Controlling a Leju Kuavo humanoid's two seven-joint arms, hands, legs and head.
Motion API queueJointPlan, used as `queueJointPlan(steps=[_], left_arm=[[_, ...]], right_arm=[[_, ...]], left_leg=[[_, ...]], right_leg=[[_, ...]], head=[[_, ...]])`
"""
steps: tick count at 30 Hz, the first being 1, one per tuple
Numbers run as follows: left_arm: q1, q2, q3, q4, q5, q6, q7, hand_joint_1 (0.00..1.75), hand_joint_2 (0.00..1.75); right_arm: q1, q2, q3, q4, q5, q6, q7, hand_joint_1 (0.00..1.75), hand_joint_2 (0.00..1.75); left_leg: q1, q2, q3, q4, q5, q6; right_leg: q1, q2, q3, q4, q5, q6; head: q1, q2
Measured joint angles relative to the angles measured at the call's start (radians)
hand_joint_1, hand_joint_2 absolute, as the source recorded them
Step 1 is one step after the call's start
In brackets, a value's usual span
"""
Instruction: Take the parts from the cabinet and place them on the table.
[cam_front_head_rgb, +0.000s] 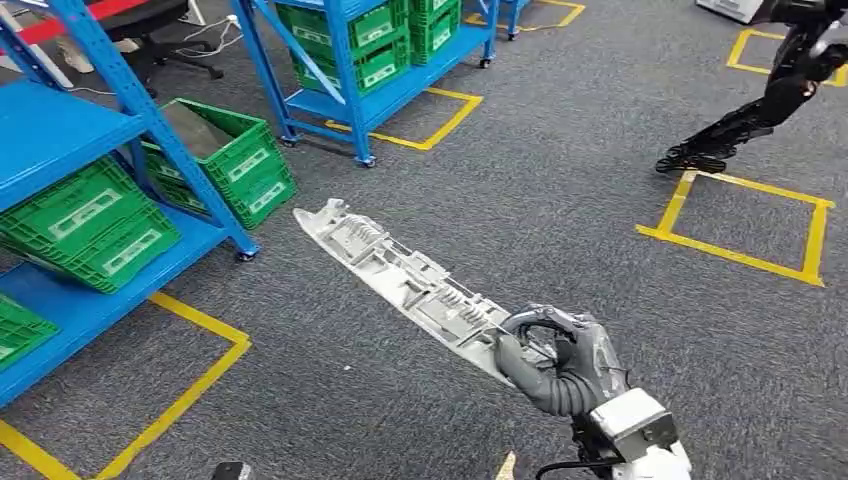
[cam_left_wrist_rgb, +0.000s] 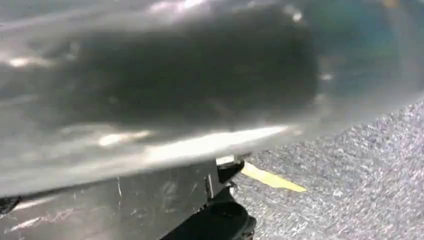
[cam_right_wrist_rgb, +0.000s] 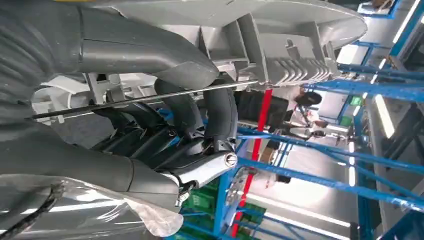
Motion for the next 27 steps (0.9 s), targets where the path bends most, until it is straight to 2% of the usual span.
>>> queueJointPlan(steps=[1,2,3,4,5,6,7,8,9,10,11,12,13,15,16,17,18,19,21,22,23,24,26,27], left_arm=[[-0.002,-0.001,0.000,0.000,0.000,-0.003,0.000,0.00,0.00],[-0.004,-0.001,0.000,0.000,-0.001,-0.005,0.000,0.00,0.00],[-0.004,-0.002,0.000,0.000,-0.002,-0.007,0.002,0.00,0.00],[-0.004,-0.003,0.000,0.000,-0.003,-0.010,0.003,0.00,0.00],[-0.003,-0.003,0.000,0.000,-0.004,-0.011,0.005,0.00,0.00],[-0.001,-0.003,0.000,0.000,-0.007,-0.013,0.005,0.00,0.00],[-0.001,-0.003,0.000,0.000,-0.009,-0.013,0.005,0.00,0.00],[0.000,-0.003,0.000,0.000,-0.009,-0.013,0.005,0.00,0.00],[0.000,-0.003,0.000,0.000,-0.009,-0.013,0.005,0.00,0.00],[0.000,-0.003,0.000,0.000,-0.009,-0.013,0.005,0.00,0.00],[0.000,-0.003,0.000,0.000,-0.009,-0.012,0.005,0.00,0.00],[0.000,-0.002,0.000,0.000,-0.009,-0.008,0.005,0.00,0.00],[-0.002,-0.003,0.000,0.000,-0.010,0.000,0.007,0.00,0.00],[0.000,-0.003,0.000,0.000,-0.014,0.013,0.018,0.00,0.00],[0.002,-0.003,0.000,0.000,-0.018,0.017,0.024,0.00,0.00],[0.002,-0.003,0.000,0.000,-0.019,0.018,0.027,0.00,0.00],[0.001,-0.003,-0.001,0.000,-0.021,0.018,0.027,0.00,0.00],[0.002,-0.003,-0.001,0.000,-0.022,0.018,0.030,0.00,0.00],[0.005,-0.002,-0.002,0.000,-0.025,0.018,0.036,0.00,0.00],[0.006,-0.001,-0.002,0.000,-0.029,0.018,0.040,0.00,0.00],[0.006,-0.001,-0.003,0.000,-0.033,0.018,0.043,0.00,0.00],[0.005,-0.001,-0.005,0.000,-0.034,0.018,0.045,0.00,0.00],[0.004,-0.003,-0.006,0.000,-0.036,0.018,0.045,0.00,0.00],[0.004,-0.002,-0.006,0.000,-0.037,0.018,0.045,0.00,0.00]], right_arm=[[0.003,0.000,-0.001,-0.002,0.002,-0.001,0.001,1.75,1.75],[0.007,0.000,-0.001,-0.007,0.004,-0.002,0.002,1.75,1.75],[0.008,0.000,-0.001,-0.011,0.005,-0.004,0.003,1.75,1.75],[0.010,0.000,-0.001,-0.014,0.006,-0.005,0.003,1.75,1.75],[0.013,0.000,-0.001,-0.017,0.008,-0.007,0.003,1.75,1.75],[0.016,0.000,-0.002,-0.018,0.009,-0.010,0.003,1.75,1.75],[0.020,0.000,-0.003,-0.019,0.012,-0.012,0.003,1.75,1.75],[0.025,0.000,-0.005,-0.021,0.014,-0.013,0.003,1.75,1.75],[0.028,0.000,-0.006,-0.022,0.012,-0.013,0.003,1.75,1.75],[0.029,0.000,-0.006,-0.022,0.009,-0.013,0.003,1.75,1.75],[0.028,0.001,-0.007,-0.023,0.006,-0.012,0.005,1.75,1.75],[0.027,0.002,-0.008,-0.025,0.004,-0.011,0.005,1.75,1.75],[0.025,0.003,-0.010,-0.025,0.003,-0.010,0.006,1.75,1.75],[0.023,0.003,-0.011,-0.025,0.000,-0.006,0.007,1.75,1.75],[0.023,0.003,-0.012,-0.027,0.000,-0.004,0.008,1.75,1.75],[0.025,0.003,-0.013,-0.031,0.000,-0.003,0.009,1.75,1.75],[0.024,0.003,-0.014,-0.035,-0.002,-0.003,0.009,1.75,1.75],[0.023,0.003,-0.014,-0.039,-0.002,-0.004,0.009,1.75,1.75],[0.023,0.003,-0.019,-0.048,-0.002,-0.006,0.007,1.75,1.75],[0.024,0.003,-0.024,-0.055,-0.001,-0.007,0.007,1.75,1.75],[0.024,0.003,-0.029,-0.063,-0.001,-0.008,0.007,1.75,1.75],[0.024,0.003,-0.034,-0.072,-0.001,-0.009,0.007,1.75,1.75],[0.022,0.003,-0.038,-0.085,-0.001,-0.010,0.007,1.75,1.75],[0.019,0.003,-0.040,-0.090,0.000,-0.013,0.007,1.75,1.75]], left_leg=[[0.001,0.001,0.000,0.002,-0.005,-0.006],[0.004,-0.010,-0.002,0.014,-0.022,-0.014],[0.004,-0.018,-0.020,0.054,-0.053,-0.016],[0.005,-0.024,-0.052,0.132,-0.095,-0.018],[0.005,-0.025,-0.089,0.217,-0.132,-0.019],[0.005,-0.026,-0.122,0.288,-0.158,-0.019],[0.005,-0.026,-0.138,0.322,-0.157,-0.019],[0.005,-0.027,-0.130,0.304,-0.132,-0.017],[0.005,-0.028,-0.103,0.242,-0.088,-0.013],[0.005,-0.032,-0.065,0.155,-0.039,-0.008],[0.005,-0.045,-0.024,0.063,0.006,-0.002],[0.003,-0.062,-0.007,0.029,-0.002,0.002],[0.004,-0.059,-0.002,0.004,-0.006,0.003],[0.000,-0.056,-0.008,0.010,-0.006,0.004],[0.002,-0.054,-0.007,0.003,-0.002,0.010],[0.009,-0.047,-0.004,-0.007,0.006,0.018],[0.009,-0.045,-0.004,-0.008,0.007,0.024],[0.008,-0.043,-0.005,-0.007,0.007,0.025],[0.007,-0.032,-0.006,-0.007,0.007,0.026],[0.007,-0.028,-0.006,-0.007,0.007,0.026],[0.007,-0.025,-0.005,-0.006,0.006,0.026],[0.007,-0.023,-0.005,-0.006,0.006,0.025],[0.007,-0.021,-0.001,-0.005,0.003,0.020],[0.005,-0.019,-0.001,-0.004,0.001,0.016]], right_leg=[[-0.004,0.004,0.001,-0.005,0.004,-0.008],[-0.006,0.006,0.003,-0.007,0.006,-0.015],[-0.006,0.009,0.002,-0.007,0.006,-0.021],[-0.006,0.013,0.001,-0.007,0.007,-0.026],[-0.004,0.019,0.001,-0.007,0.007,-0.027],[-0.003,0.024,0.001,-0.006,0.007,-0.027],[-0.003,0.030,0.002,-0.006,0.007,-0.027],[-0.002,0.036,0.003,-0.006,0.007,-0.027],[-0.002,0.043,0.005,-0.006,0.007,-0.027],[-0.002,0.050,0.007,-0.006,0.007,-0.027],[-0.002,0.055,0.009,-0.006,0.006,-0.026],[0.003,0.059,0.007,-0.005,0.005,-0.023],[0.002,0.067,-0.002,0.000,0.006,-0.017],[-0.003,0.068,-0.007,-0.004,0.012,-0.006],[-0.002,0.070,-0.006,-0.007,0.013,0.001],[-0.004,0.063,-0.019,0.002,0.003,0.005],[-0.002,0.045,-0.031,0.034,-0.021,0.010],[-0.004,0.036,-0.062,0.104,-0.060,0.014],[-0.006,0.032,-0.141,0.273,-0.130,0.023],[-0.006,0.032,-0.161,0.314,-0.135,0.025],[-0.006,0.031,-0.157,0.304,-0.115,0.026],[-0.006,0.030,-0.133,0.255,-0.083,0.026],[-0.006,0.011,-0.030,0.057,0.007,0.022],[-0.003,-0.008,-0.003,0.004,-0.004,0.019]], head=[[0.000,0.000],[0.000,0.000],[-0.004,0.000],[-0.005,0.000],[-0.005,0.000],[-0.005,0.000],[-0.005,0.000],[-0.005,0.000],[-0.005,0.000],[-0.005,0.000],[-0.005,0.000],[-0.003,0.000],[-0.004,0.000],[-0.005,0.000],[-0.005,0.000],[-0.005,0.000],[0.000,0.000],[0.004,0.000],[0.003,0.000],[0.003,0.000],[0.003,0.000],[0.003,0.000],[0.003,0.000],[0.003,0.000]])
